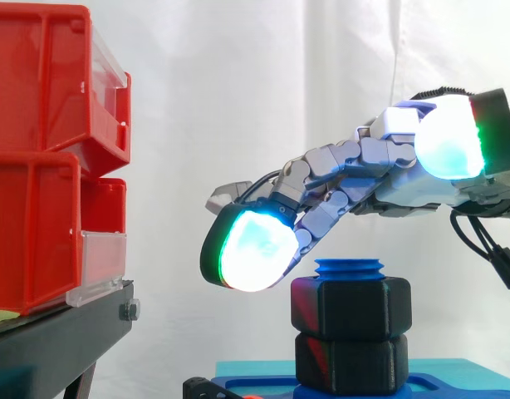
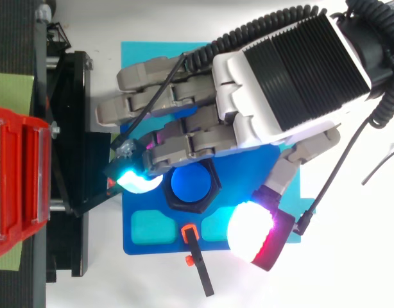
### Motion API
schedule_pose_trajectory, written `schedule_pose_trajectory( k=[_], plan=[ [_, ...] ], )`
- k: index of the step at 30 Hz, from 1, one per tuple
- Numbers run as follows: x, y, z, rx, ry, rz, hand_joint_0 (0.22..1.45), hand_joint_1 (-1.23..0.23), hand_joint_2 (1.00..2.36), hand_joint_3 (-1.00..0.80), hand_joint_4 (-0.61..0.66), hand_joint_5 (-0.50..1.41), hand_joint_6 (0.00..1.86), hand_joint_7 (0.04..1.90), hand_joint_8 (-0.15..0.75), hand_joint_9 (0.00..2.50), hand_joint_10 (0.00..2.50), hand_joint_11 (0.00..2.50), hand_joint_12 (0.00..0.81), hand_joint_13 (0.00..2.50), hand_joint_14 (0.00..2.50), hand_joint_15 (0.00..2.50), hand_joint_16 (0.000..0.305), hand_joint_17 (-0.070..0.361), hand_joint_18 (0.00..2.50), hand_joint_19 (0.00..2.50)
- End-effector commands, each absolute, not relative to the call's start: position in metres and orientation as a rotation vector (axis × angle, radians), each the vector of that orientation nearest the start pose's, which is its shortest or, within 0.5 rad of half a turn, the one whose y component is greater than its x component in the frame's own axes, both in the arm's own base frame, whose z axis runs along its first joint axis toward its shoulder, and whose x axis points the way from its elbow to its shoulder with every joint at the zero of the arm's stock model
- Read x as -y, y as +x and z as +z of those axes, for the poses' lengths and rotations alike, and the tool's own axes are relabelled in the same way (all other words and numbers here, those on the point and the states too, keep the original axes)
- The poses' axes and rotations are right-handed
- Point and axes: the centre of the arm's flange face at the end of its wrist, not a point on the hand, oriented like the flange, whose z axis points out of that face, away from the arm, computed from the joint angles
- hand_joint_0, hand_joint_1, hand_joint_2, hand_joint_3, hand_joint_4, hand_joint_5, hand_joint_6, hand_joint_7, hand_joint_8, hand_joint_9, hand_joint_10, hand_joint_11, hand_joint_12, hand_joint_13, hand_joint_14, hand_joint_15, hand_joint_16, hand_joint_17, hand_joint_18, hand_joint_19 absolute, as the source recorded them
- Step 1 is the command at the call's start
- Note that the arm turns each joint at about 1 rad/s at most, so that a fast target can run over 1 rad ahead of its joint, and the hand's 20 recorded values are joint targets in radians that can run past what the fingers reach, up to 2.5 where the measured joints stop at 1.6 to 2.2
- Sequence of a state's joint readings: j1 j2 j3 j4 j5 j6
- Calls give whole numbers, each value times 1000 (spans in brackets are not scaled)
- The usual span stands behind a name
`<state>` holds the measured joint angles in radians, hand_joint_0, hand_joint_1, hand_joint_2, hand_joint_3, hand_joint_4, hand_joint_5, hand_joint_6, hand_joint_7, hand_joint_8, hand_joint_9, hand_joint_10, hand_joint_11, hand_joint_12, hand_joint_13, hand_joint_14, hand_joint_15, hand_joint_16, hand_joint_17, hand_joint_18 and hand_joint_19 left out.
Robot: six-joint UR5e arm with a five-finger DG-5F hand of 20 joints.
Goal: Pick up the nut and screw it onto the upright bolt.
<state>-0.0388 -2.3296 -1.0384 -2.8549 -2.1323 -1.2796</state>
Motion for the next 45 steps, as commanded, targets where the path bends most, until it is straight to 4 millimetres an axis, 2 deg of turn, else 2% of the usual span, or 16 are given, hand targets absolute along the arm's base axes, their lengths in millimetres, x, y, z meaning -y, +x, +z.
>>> schedule_pose_trajectory(
  k=[1,10,17,22,28,33,45],
  plan=[
    [114,760,289,-1537,-201,623,453,-26,1000,-500,213,-91,503,766,198,176,0,0,350,0,0,0,41,93,0,0],
    [122,758,287,-1544,-195,618,466,-81,1000,-500,279,-58,504,895,218,249,0,0,342,27,0,0,39,89,0,0],
    [125,757,286,-1545,-195,611,472,-105,1000,-500,282,-31,504,1009,226,311,0,0,331,89,0,0,38,85,0,0],
    [124,757,286,-1548,-193,612,475,-116,1000,-500,285,-25,504,1027,230,337,0,0,329,106,0,0,37,83,0,0],
    [124,756,283,-1552,-193,614,474,-127,1000,-500,302,-39,504,951,231,342,0,0,328,113,0,0,37,83,0,0],
    [125,755,282,-1556,-192,613,479,-138,1000,-500,299,-24,504,981,235,388,0,0,325,128,0,0,37,82,0,0],
    [129,754,281,-1560,-187,612,498,-194,1000,-500,250,34,503,1196,237,601,0,0,296,252,0,0,31,69,0,0]
  ],
)
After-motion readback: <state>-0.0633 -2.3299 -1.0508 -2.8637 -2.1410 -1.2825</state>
